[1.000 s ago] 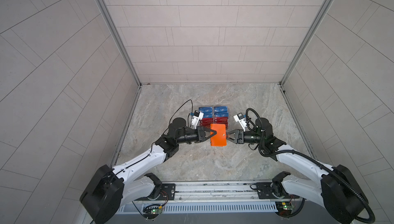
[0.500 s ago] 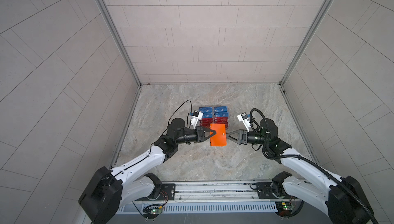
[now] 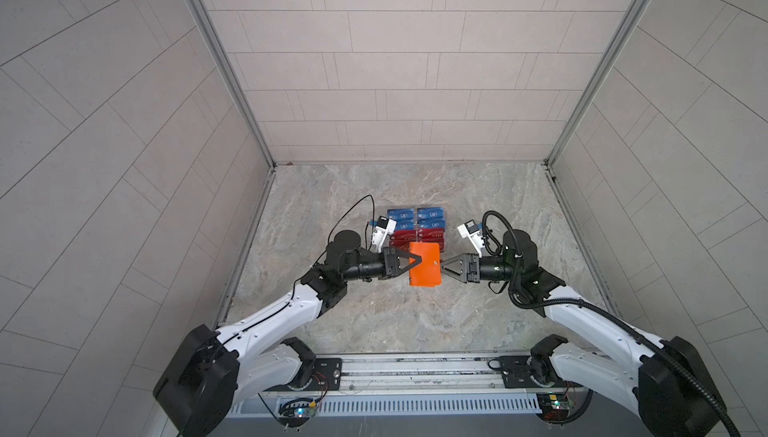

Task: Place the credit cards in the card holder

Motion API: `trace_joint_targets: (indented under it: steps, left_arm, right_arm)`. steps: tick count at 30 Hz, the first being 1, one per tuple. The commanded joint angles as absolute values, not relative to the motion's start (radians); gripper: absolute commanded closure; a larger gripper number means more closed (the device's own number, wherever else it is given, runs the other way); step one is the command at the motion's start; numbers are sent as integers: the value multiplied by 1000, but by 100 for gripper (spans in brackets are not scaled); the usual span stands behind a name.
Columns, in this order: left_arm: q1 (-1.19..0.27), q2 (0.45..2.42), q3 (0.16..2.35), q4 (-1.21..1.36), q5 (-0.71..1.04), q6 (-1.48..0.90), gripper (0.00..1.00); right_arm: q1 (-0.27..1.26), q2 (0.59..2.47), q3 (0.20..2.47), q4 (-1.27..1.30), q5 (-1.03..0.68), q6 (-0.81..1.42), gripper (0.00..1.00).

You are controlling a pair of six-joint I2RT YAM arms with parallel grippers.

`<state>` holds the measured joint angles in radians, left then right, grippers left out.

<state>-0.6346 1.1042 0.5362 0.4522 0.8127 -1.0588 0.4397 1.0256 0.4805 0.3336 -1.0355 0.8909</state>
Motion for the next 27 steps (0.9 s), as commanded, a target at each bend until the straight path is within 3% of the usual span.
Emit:
trace_joint_targets:
  steps: [1,7,27]
  left_arm:
    - [-628,1113,545,459,839,-1037,97]
    - [-627,1118,545,482,845,-1048,98]
    - [-628,1130,535,560,844,-1095,98]
  right_arm:
    - [466,1040,525,376,-1058,891,35]
    - [486,1069,531,436,-1055,916,40]
    - [486,1073,471,572,-1063,976,72]
